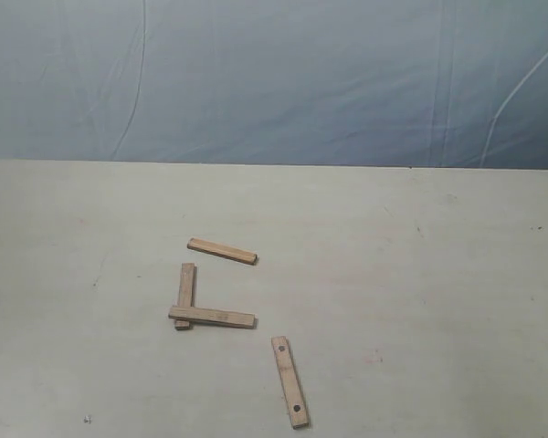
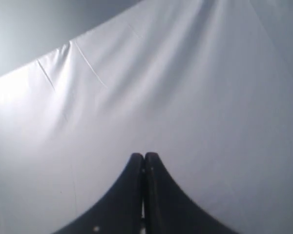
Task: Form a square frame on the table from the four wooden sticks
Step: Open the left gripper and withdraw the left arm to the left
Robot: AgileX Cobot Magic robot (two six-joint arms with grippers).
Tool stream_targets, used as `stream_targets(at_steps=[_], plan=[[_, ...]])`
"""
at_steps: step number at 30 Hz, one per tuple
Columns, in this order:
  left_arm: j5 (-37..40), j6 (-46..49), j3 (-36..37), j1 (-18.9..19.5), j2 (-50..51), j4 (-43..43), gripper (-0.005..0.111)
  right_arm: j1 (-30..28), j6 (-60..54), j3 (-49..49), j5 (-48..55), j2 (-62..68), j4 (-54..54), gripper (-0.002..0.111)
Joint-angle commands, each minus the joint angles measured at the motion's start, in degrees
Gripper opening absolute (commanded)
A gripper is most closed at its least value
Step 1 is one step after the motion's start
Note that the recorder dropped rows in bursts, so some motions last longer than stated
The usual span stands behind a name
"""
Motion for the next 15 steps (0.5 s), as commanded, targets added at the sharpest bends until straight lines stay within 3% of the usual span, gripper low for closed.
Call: stream_targets(at_steps=[1,4,7,11,15], plan=[[0.0,-6.1,0.3,-0.2,-6.6,13.3,0.000,0.2,-0.1,-4.0,-8.9,9.5,-2.4,-0.001],[9.1,-7.1,0.3,-0.2,-10.6,12.1,0.000,0.2,-1.2,-9.4,-15.6,19.5,-2.5,-0.001],[20.3,-0.9,0.3,-0.1,-14.2,10.4,0.000,0.2,-2.9,-16.8,-19.3,31.3,-5.2,-0.001],[25.4,-0.2,0.3,-0.1,-19.6,9.4,0.000,0.4,-3.1,-28.3,-19.4,47.6,-13.3,-0.001],[29.8,-0.2,0.3,-0.1,-24.2,8.9,0.000,0.4,5.0,-41.2,-19.2,66.8,-23.5,-0.001]])
